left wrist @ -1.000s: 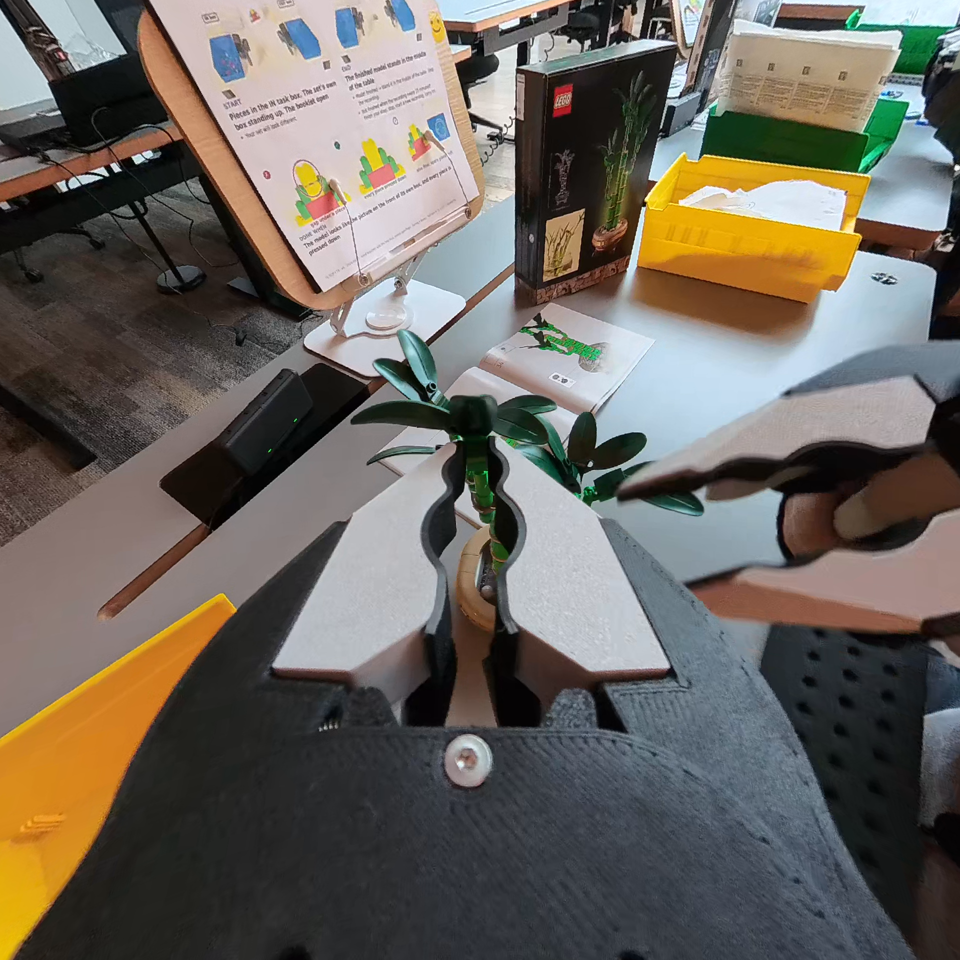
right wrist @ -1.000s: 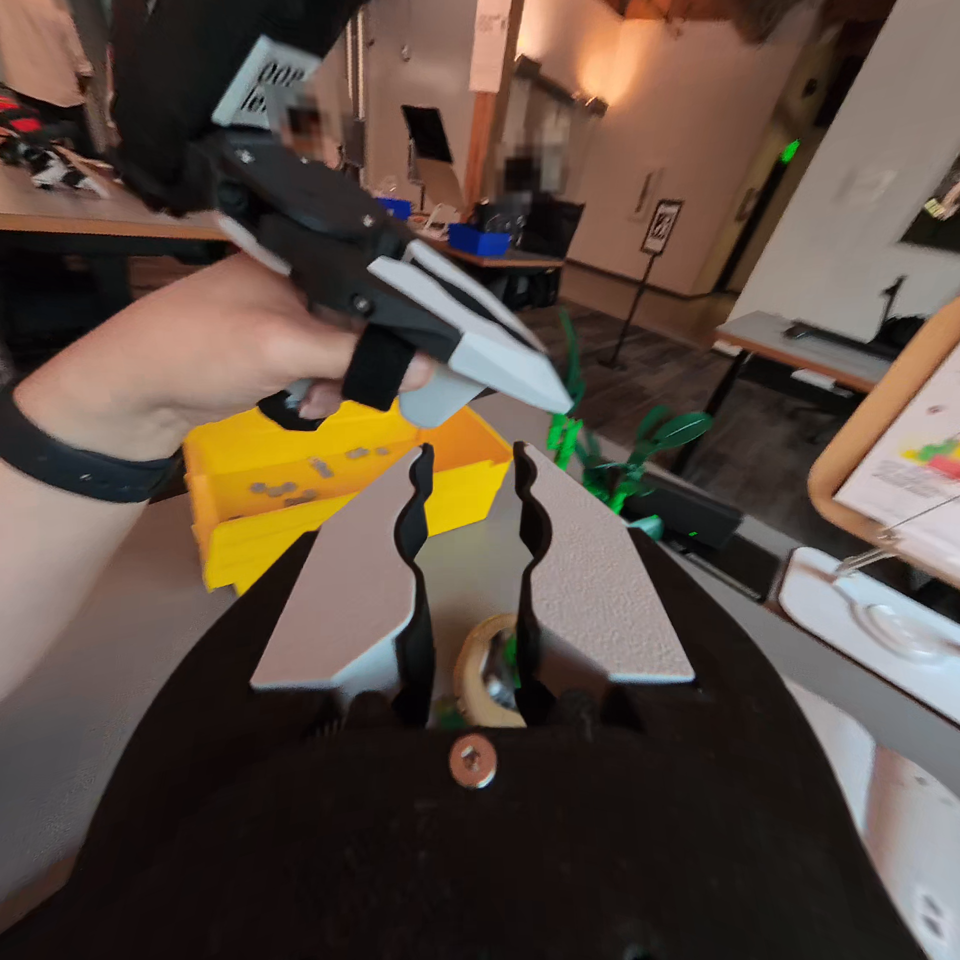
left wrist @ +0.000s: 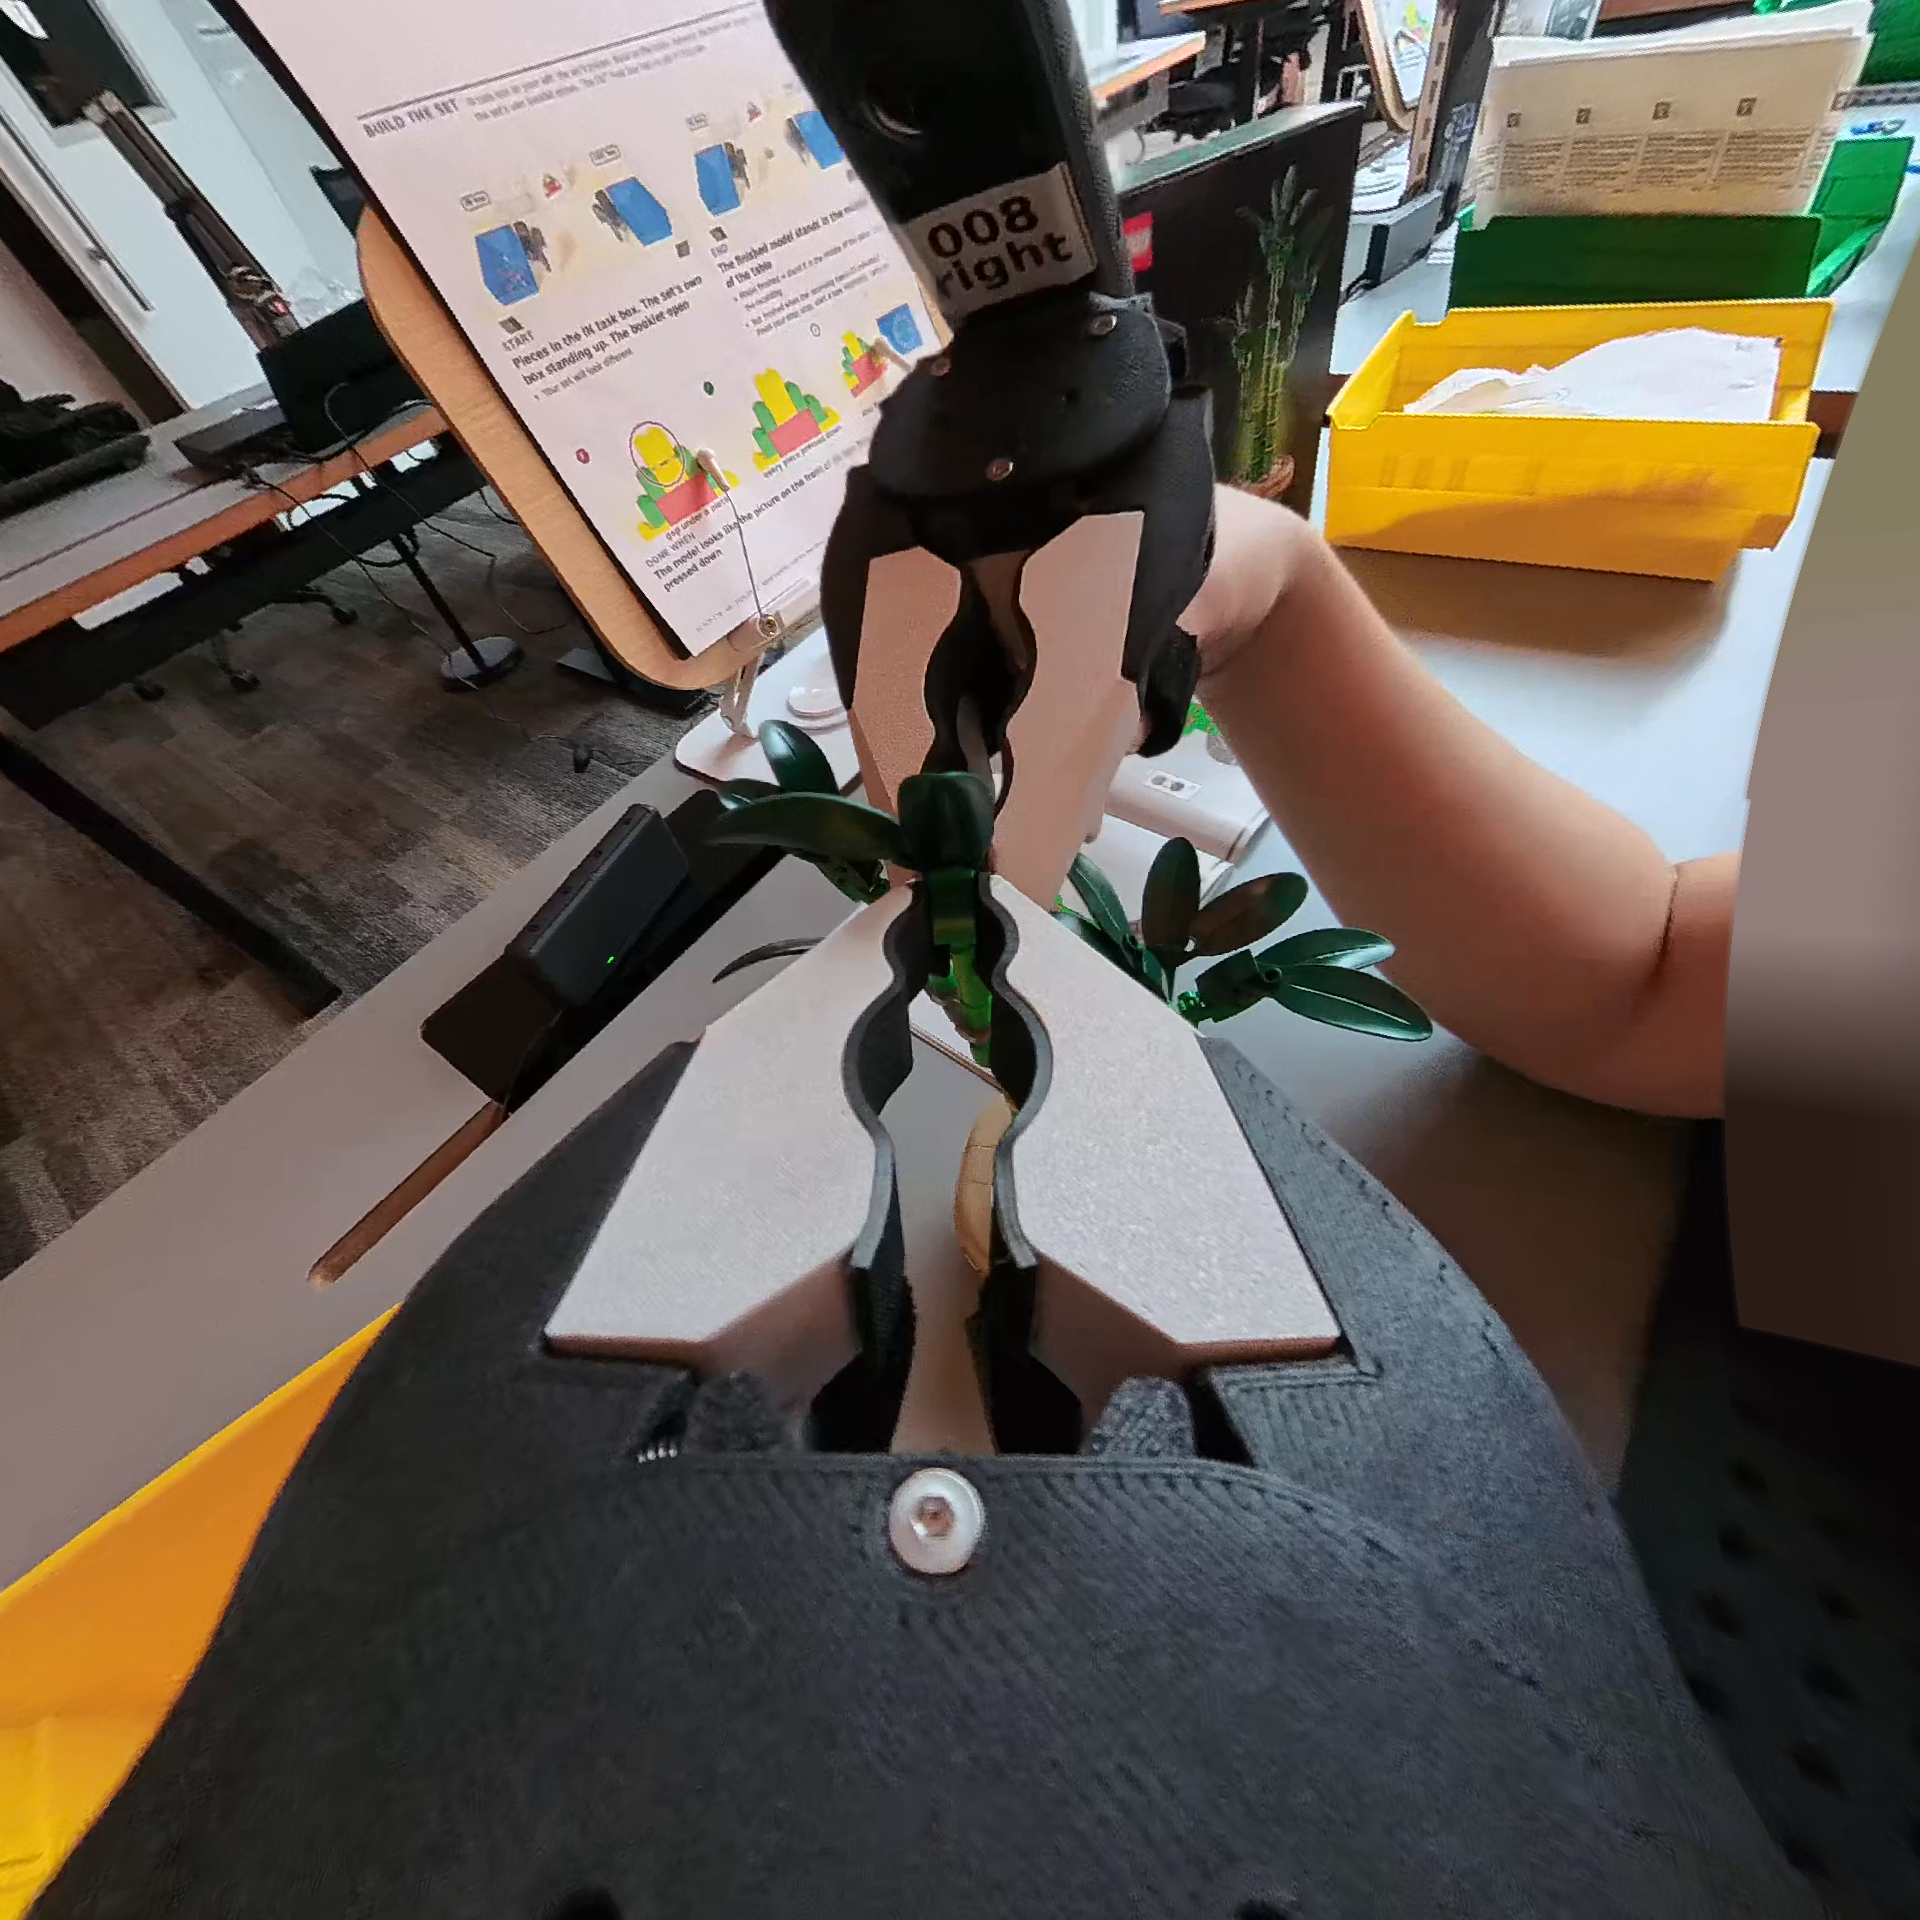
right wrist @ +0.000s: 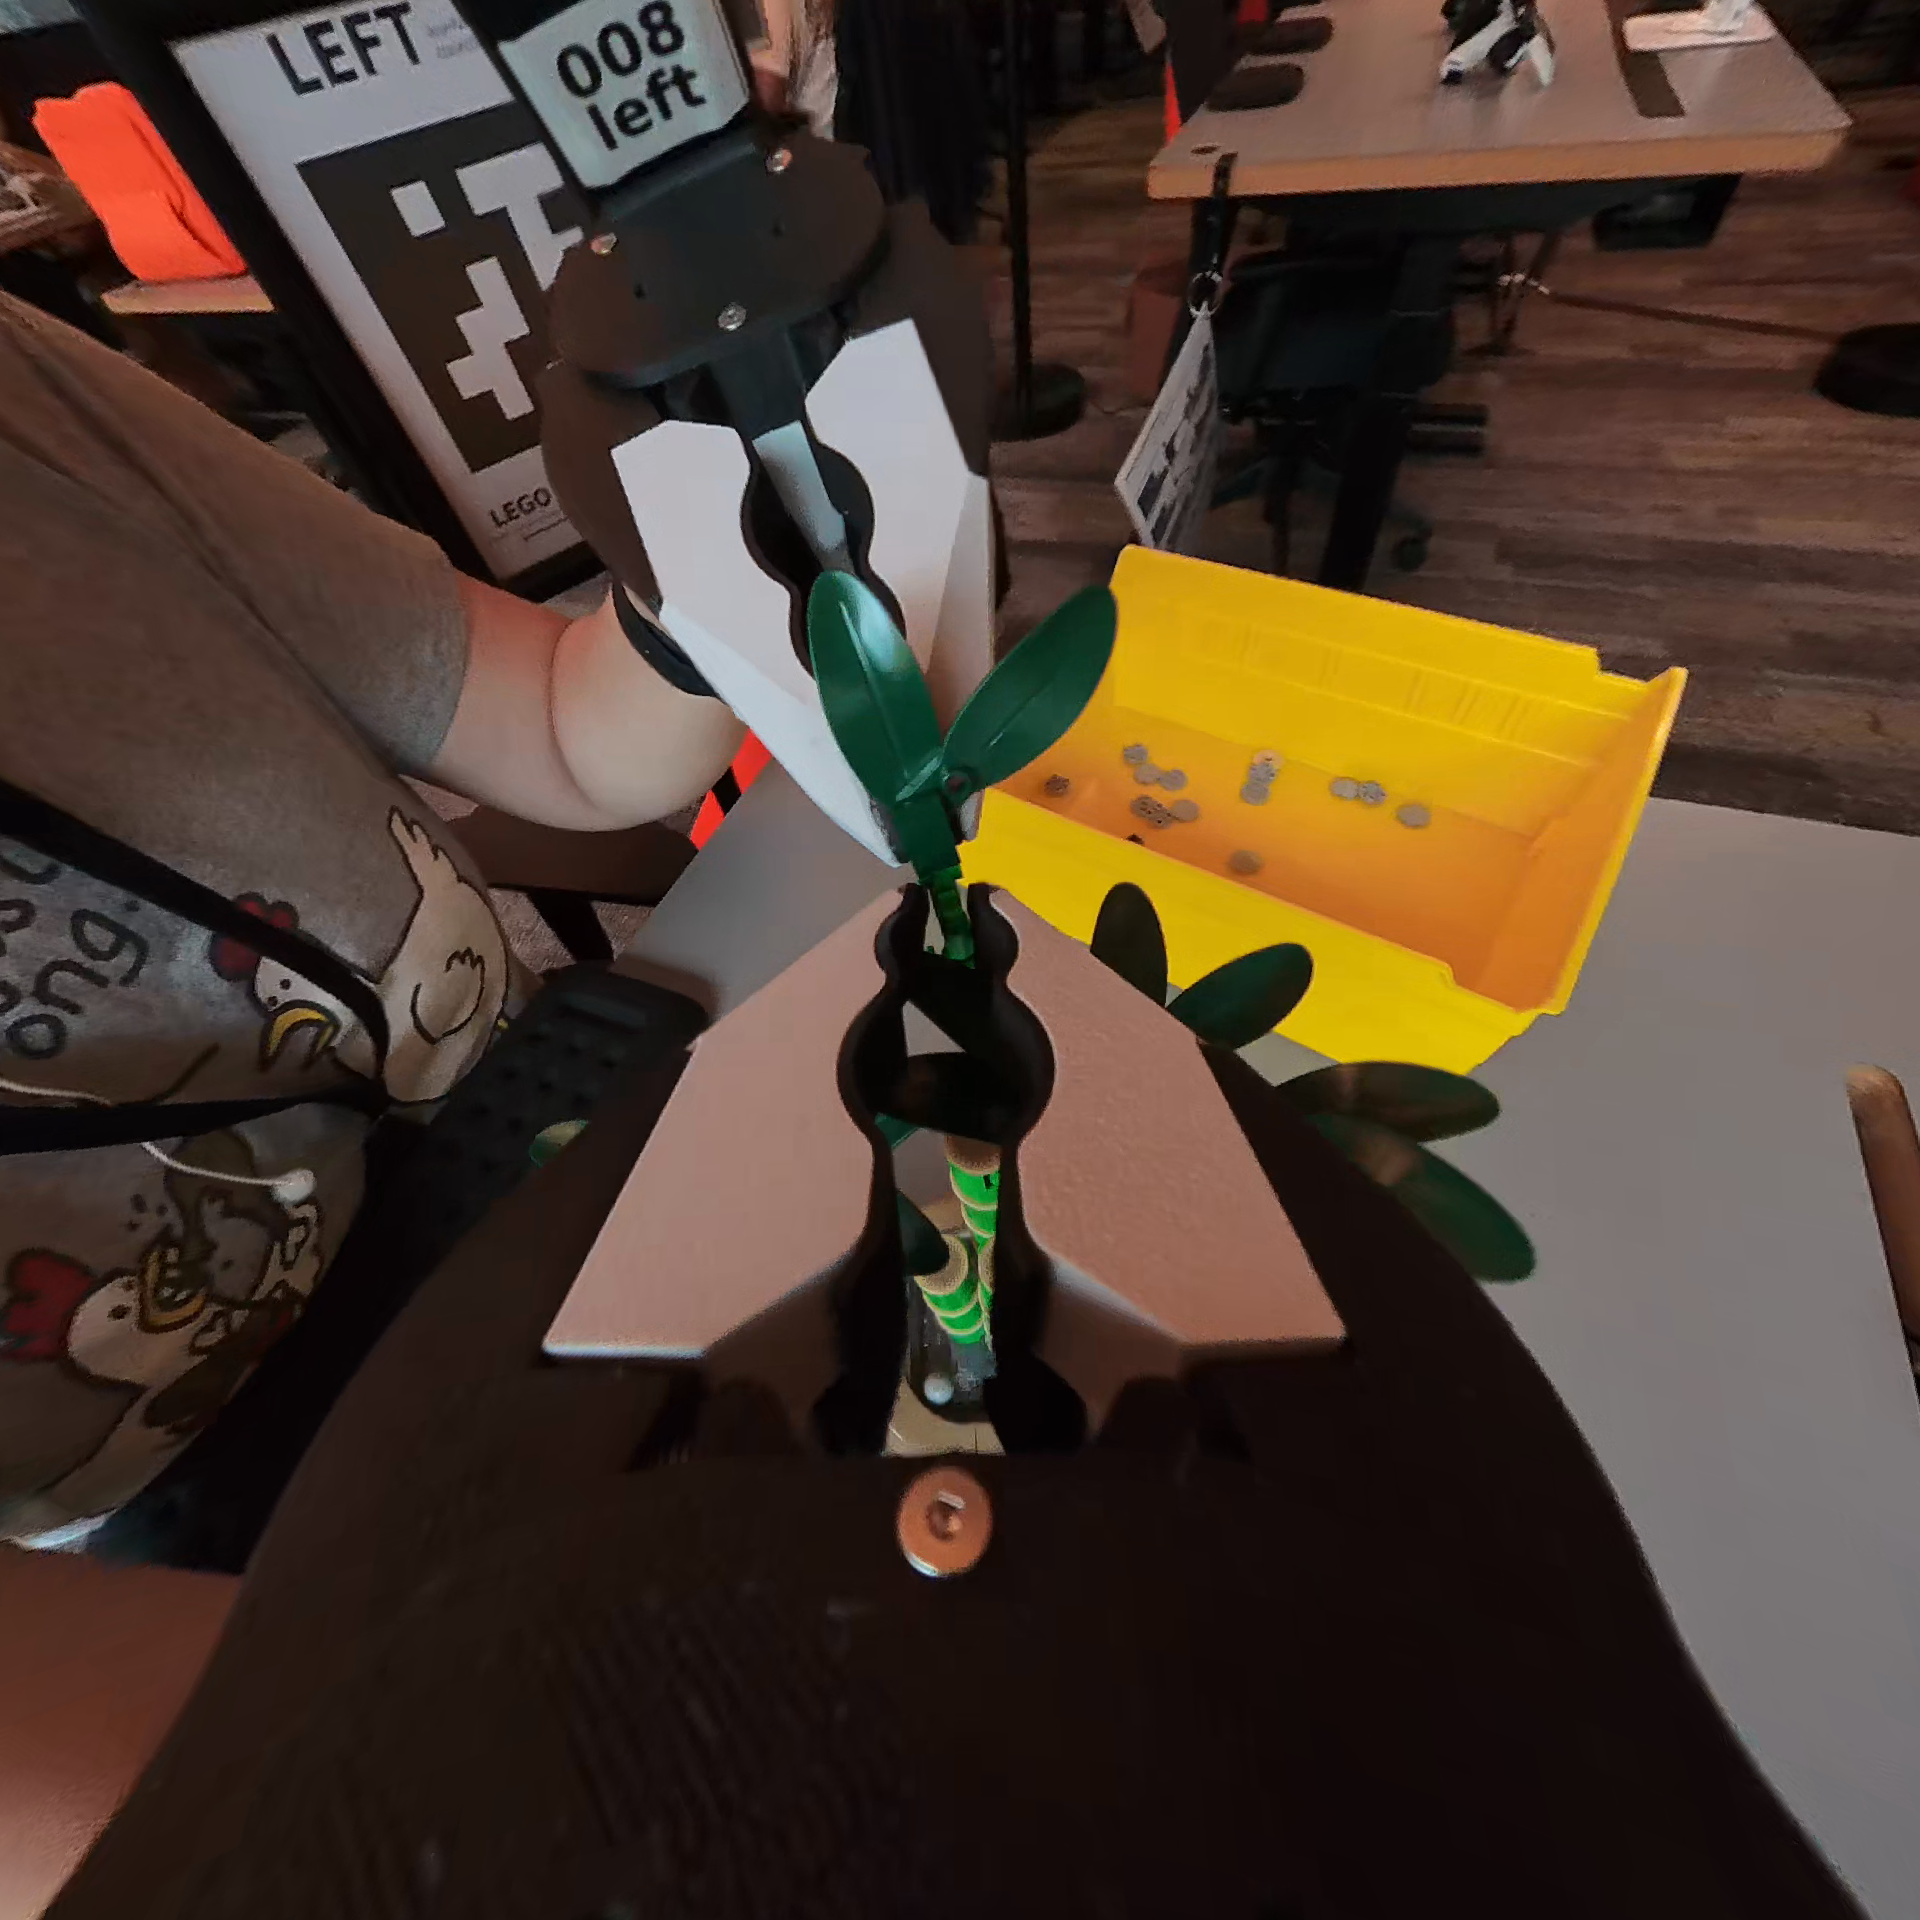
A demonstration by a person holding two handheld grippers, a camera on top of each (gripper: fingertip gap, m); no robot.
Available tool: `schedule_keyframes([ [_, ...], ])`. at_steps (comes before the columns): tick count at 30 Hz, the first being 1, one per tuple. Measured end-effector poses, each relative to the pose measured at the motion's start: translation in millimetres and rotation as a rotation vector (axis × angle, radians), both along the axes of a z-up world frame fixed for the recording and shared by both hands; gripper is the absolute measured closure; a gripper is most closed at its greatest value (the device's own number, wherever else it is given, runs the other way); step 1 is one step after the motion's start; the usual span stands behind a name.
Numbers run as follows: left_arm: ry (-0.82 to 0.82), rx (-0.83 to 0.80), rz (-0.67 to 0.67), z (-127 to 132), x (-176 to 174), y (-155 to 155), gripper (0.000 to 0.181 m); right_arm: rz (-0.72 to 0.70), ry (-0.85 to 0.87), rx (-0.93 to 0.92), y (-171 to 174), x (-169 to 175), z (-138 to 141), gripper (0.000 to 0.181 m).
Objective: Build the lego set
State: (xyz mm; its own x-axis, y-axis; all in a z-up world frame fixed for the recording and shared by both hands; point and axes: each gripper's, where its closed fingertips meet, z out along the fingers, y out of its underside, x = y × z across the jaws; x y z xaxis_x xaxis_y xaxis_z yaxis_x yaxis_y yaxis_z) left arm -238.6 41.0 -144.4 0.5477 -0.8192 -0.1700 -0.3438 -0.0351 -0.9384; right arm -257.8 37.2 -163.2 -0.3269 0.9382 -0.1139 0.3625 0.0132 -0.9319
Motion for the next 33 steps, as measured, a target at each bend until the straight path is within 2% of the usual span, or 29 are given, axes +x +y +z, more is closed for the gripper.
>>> schedule_keyframes([
  [7,-0.079,0.047,0.035,-0.2,-7.4,3.3,0.175,0.025,-0.040,0.035,3.9,-5.9,-4.7,0.175],
  [14,-0.235,0.028,-0.001,0.1,-12.1,1.7,0.175,0.041,-0.024,0.084,1.9,-8.9,-4.7,0.177],
  [33,-0.150,0.118,0.003,-2.2,-9.6,-0.3,0.175,0.036,-0.035,0.042,1.3,-7.4,-4.0,0.179],
])
